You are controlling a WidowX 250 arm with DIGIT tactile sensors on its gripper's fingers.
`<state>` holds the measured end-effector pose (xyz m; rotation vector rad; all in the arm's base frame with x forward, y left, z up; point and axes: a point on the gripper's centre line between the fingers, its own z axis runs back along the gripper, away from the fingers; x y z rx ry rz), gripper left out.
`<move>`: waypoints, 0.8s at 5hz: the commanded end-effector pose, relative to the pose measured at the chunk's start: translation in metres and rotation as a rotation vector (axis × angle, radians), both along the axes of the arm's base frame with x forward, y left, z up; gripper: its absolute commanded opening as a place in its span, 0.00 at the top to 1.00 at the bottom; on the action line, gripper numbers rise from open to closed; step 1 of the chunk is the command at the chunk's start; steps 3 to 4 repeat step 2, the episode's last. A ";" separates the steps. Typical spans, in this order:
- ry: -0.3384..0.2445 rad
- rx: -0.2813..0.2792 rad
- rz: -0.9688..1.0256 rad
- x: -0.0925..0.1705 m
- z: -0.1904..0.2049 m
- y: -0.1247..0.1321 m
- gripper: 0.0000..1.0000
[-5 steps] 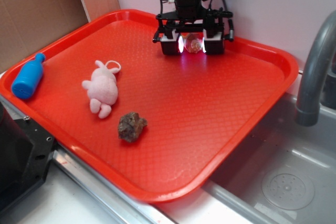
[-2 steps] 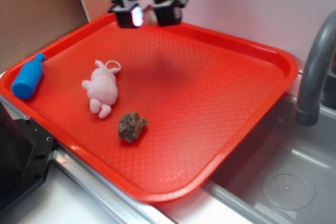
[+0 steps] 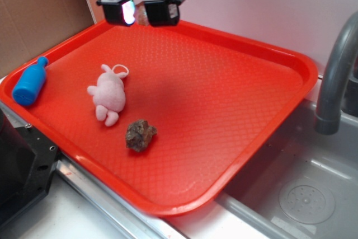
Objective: Grab the shell.
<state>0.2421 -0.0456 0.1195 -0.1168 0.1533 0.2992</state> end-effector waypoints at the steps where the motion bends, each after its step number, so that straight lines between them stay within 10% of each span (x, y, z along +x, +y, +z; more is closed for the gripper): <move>1: -0.210 0.241 -0.252 -0.012 0.041 -0.012 1.00; 4: -0.248 0.258 -0.265 -0.017 0.044 -0.009 1.00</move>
